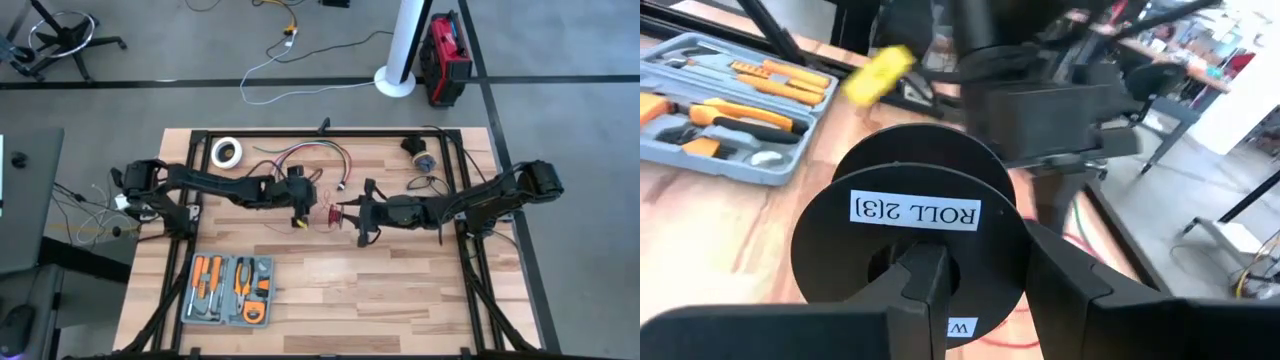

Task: Coil cords
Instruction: Uncoil the red wire from the black spool

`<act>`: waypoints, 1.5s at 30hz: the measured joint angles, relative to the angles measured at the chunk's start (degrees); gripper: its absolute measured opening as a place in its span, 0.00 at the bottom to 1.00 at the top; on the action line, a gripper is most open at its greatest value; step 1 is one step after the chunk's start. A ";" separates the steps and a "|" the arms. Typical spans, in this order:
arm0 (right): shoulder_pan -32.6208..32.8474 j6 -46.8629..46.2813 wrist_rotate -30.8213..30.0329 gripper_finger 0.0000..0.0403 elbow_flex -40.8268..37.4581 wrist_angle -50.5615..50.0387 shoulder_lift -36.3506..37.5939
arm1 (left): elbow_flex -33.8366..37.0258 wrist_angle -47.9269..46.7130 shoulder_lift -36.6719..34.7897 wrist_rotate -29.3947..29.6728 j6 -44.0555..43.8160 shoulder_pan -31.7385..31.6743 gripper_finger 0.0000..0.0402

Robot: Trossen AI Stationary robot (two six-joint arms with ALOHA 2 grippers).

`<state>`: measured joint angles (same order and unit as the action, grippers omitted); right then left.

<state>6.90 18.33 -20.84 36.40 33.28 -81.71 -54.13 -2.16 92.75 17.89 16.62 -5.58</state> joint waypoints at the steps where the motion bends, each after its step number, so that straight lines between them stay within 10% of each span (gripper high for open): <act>1: 0.19 -0.62 0.00 0.27 0.00 -0.55 0.00 | 0.00 0.11 0.00 -0.88 0.12 -0.97 0.49; 15: 1.68 -6.88 -0.11 0.27 -0.13 -3.94 0.00 | 0.00 13.82 0.09 -34.34 -0.63 -7.03 0.49; 45: 4.72 -7.37 -0.09 0.27 -0.13 2.80 0.00 | 0.00 17.80 -0.24 -37.11 -0.72 -2.43 0.49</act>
<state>11.62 10.96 -20.93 36.27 36.08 -81.71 -54.13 15.64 92.51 -19.22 15.90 -8.01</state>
